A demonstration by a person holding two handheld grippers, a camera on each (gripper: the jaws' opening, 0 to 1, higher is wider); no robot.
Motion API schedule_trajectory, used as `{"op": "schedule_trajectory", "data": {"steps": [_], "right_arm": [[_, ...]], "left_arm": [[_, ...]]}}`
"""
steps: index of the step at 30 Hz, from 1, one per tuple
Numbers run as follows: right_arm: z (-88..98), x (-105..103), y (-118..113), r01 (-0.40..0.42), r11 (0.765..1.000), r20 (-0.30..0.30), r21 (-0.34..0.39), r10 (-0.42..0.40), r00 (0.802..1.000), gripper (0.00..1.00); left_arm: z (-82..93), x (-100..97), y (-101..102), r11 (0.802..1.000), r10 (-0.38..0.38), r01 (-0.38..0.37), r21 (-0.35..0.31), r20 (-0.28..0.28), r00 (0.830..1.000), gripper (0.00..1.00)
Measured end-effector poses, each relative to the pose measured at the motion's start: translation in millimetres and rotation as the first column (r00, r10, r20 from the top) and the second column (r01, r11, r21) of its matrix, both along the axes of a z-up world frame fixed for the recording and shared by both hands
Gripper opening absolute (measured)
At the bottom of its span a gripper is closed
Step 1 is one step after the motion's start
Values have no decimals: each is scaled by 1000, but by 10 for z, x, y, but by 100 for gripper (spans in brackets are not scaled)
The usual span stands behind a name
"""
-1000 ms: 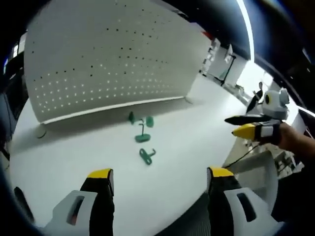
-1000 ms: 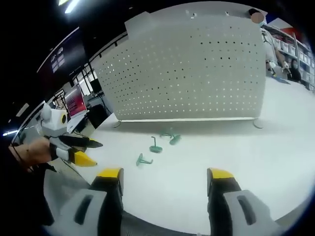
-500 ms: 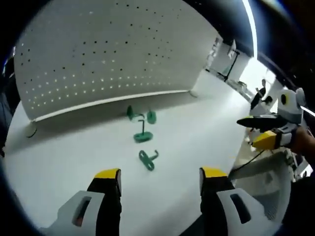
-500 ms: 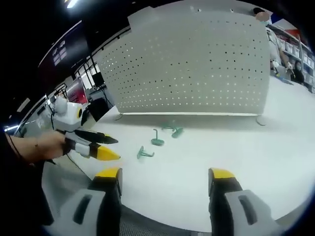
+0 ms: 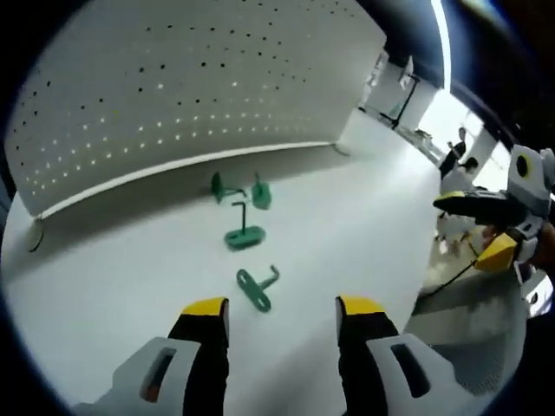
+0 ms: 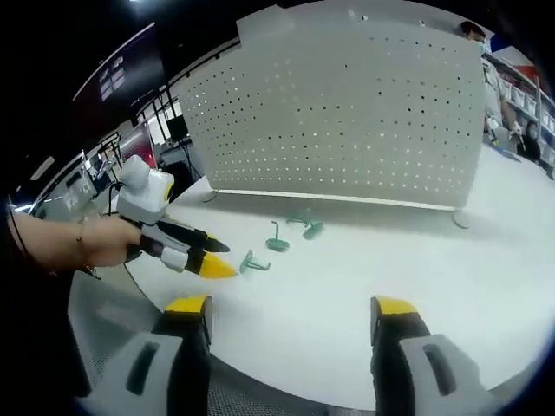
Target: Insert the hook assembly into the mounting plate slot until the hook locks in place.
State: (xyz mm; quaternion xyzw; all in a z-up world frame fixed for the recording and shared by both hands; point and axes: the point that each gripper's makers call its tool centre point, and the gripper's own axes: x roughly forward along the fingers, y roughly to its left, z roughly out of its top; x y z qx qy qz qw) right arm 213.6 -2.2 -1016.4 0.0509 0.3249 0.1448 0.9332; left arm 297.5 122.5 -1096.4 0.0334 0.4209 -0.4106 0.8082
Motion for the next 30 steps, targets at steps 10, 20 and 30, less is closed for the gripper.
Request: {"op": "schedule_trajectory", "data": {"steps": [10,20,30], "right_arm": [[7,-21,-68,16,1000,4,-5,-16,1000,70],[16,-32,-78,5,1000,-4,-9,-5,1000,70],[24,-23,-114,13,1000,-7,-8,-13,1000,69]], "left_arm": [[-152,47,-16,1000,25,-24,15,-42,999,42],[-269,117,-18,998,30,-29,56,-21,999,33],[-294,193,-15,996,19,-20,85,13,1000,19]]}}
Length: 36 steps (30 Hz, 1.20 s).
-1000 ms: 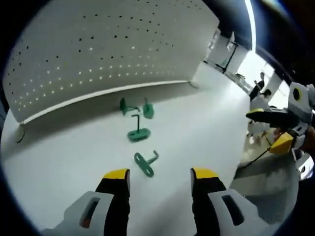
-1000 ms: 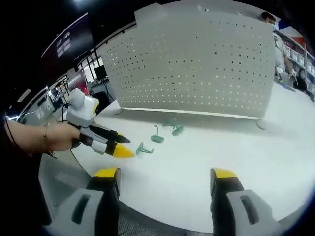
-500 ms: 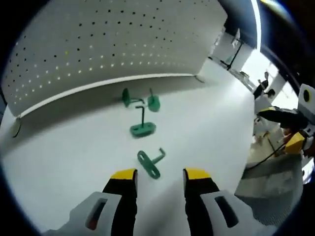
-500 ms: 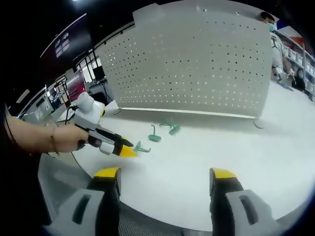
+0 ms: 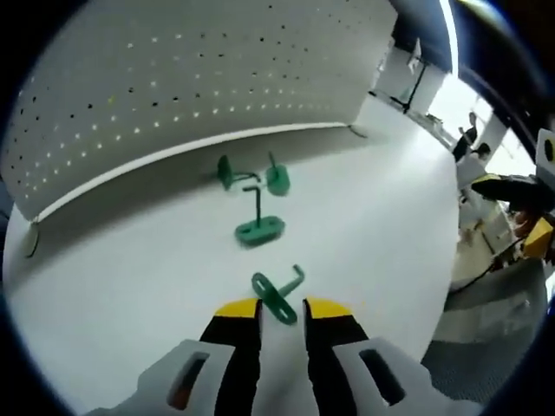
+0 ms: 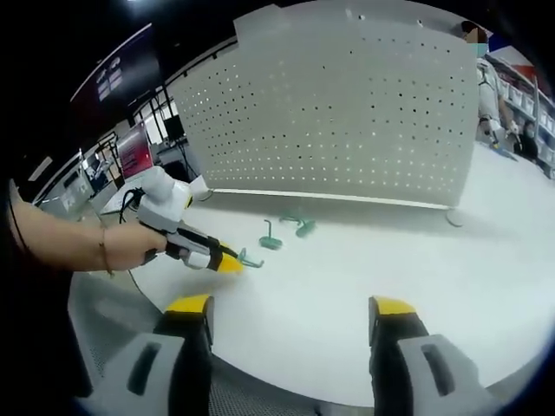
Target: Insert the hook assembly into the mounting plate slot until the hook locks in place.
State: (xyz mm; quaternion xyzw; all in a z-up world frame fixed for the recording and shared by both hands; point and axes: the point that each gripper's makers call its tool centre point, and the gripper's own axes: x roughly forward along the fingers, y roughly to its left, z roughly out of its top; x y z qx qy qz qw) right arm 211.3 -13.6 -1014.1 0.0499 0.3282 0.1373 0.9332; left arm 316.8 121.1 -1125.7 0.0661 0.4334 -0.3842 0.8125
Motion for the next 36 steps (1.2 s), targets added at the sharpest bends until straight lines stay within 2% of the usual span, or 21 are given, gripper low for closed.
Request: {"op": "schedule_trajectory", "data": {"steps": [4,7,14,16,20,24,28,31,36], "right_arm": [[-2,-1,-13,4,1000,-2,0,-4,1000,69],[-14,-9,-20,7,1000,-7,3,-7,1000,69],[-34,-15,-4,3,1000,-13,4,-3,1000,69],[-40,-16,6,0,1000,-15,4,0,1000,69],[-38,-5,8,2,1000,-13,3,-2,1000,69],[-43,4,19,4,1000,-15,6,-3,1000,69],[-35,16,38,3,1000,-12,0,-3,1000,69],[-20,31,65,0,1000,-10,8,0,1000,69],[22,64,70,23,1000,15,19,-24,1000,69]], "left_arm": [[-20,15,17,1000,-15,15,19,3,1000,13],[-59,-13,5,999,-26,26,24,-16,1000,8],[-80,23,38,997,-50,50,54,8,999,3],[-57,37,36,999,-35,35,25,11,999,3],[-45,23,54,999,-40,40,18,-2,999,2],[78,38,47,999,-31,31,-13,4,1000,2],[190,67,-61,994,-26,26,-104,4,1000,2],[249,58,-79,994,-45,46,-99,16,999,1],[523,54,-122,984,-56,64,-169,51,997,1]]}}
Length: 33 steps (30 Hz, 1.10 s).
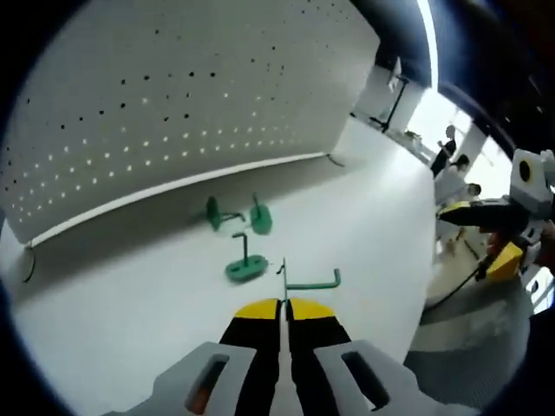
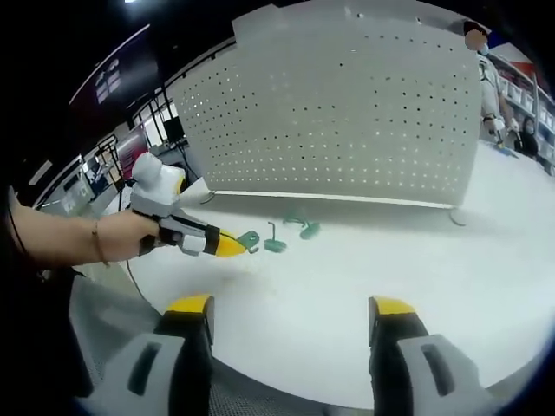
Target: Insert the hook assembly into the mounting plate slot until the hook locks in place.
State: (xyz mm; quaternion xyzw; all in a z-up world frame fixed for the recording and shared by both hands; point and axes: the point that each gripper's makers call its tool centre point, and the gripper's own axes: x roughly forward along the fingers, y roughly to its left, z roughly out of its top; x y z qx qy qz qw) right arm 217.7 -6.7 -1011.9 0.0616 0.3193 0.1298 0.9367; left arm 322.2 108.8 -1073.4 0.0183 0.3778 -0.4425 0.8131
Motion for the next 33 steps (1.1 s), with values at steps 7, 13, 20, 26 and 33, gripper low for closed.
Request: {"op": "schedule_trajectory", "data": {"steps": [7,13,20,26,33], "right_arm": [[12,40,69,30,997,5,73,-30,1000,67],[45,86,184,4,997,17,82,-5,1000,65],[394,286,362,-7,987,127,159,-13,992,59],[677,463,554,10,928,153,373,-72,986,51],[783,579,802,-11,886,139,463,-60,988,36]], "left_arm": [[329,-28,55,999,-14,15,-39,39,999,1],[616,-93,98,997,-30,35,-65,76,997,1],[986,-198,104,988,3,10,-156,83,997,2],[1113,-290,104,986,-8,26,-168,104,995,2],[1190,-359,66,978,-5,31,-204,126,992,2]]}}
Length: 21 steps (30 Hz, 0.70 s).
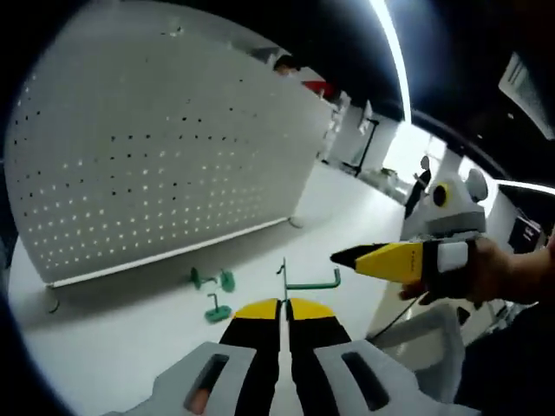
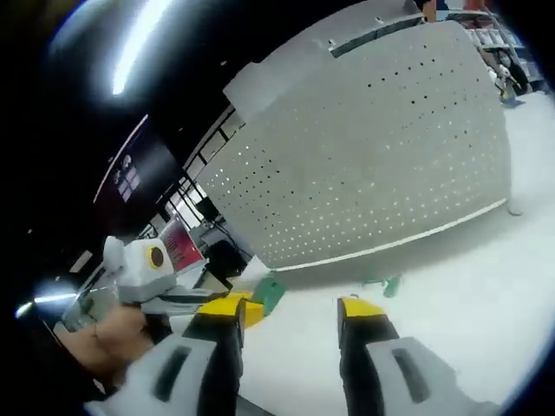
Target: Insert the hook assembly into the mounting plate slot until the hook locks in place.
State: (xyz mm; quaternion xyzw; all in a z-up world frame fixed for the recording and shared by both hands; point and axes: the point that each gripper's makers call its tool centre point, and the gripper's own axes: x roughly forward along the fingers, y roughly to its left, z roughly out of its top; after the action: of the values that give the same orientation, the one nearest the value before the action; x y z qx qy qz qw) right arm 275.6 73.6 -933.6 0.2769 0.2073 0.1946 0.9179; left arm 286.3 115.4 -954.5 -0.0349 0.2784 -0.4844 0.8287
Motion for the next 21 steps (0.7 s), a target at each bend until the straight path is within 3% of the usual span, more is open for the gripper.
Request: {"op": "schedule_trajectory", "data": {"steps": [7,13,18,21], "right_arm": [[9,27,147,-11,994,-29,106,14,999,27],[20,47,151,26,977,-64,210,-13,998,16],[20,26,208,17,964,-88,264,6,996,14],[13,4,266,-4,966,-88,259,28,996,11]], "left_arm": [[99,-30,-31,999,-1,2,-42,21,1000,2],[136,-44,-50,998,-5,7,-57,43,999,2],[135,-53,-56,998,0,3,-66,42,999,2],[144,-73,-71,998,-4,8,-68,48,999,2]]}}
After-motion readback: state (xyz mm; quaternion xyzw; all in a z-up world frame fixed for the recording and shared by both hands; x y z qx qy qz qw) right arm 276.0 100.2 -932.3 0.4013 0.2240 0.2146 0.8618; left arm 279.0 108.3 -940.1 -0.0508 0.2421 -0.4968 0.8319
